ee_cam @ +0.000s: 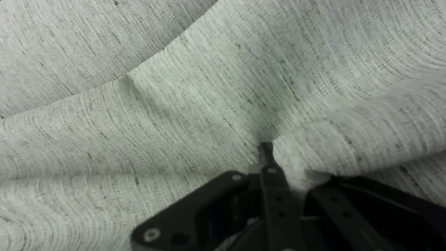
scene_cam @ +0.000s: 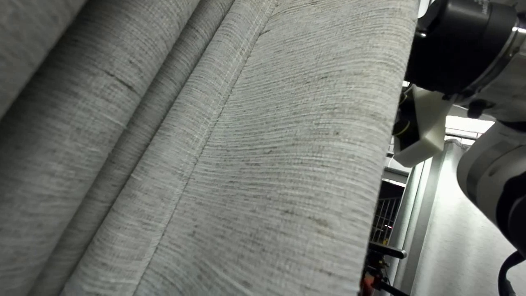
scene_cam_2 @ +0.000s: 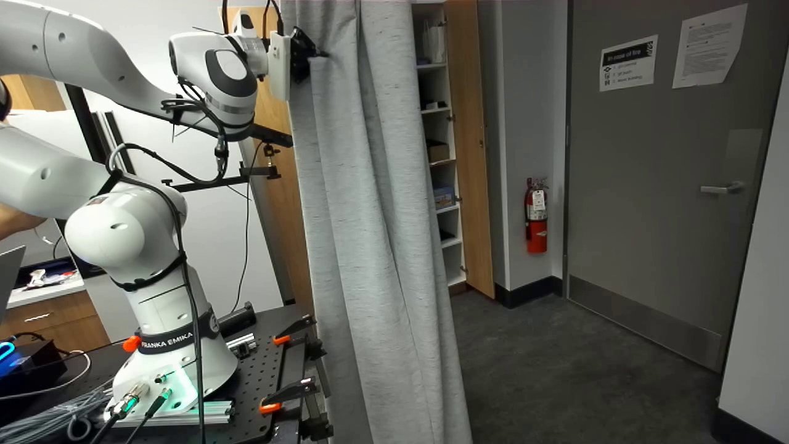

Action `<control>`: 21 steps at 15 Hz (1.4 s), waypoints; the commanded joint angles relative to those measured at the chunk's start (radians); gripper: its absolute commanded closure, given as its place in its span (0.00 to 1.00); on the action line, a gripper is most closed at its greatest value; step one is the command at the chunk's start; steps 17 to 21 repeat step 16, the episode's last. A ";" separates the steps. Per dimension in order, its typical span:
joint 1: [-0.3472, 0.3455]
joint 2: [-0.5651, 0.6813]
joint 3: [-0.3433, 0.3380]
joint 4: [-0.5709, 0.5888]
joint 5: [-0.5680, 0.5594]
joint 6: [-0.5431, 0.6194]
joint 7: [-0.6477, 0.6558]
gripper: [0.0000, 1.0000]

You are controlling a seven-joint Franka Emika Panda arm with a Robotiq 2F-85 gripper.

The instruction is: Slide the curtain to the left

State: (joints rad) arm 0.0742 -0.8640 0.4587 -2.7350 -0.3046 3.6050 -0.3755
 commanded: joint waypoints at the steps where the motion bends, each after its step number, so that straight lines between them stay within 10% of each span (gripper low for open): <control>1: 0.015 -0.007 0.096 -0.101 0.001 -0.006 0.015 1.00; 2: -0.008 -0.003 0.008 0.001 0.006 -0.003 0.002 0.98; 21: -0.014 -0.004 0.017 0.000 0.013 -0.003 0.003 0.98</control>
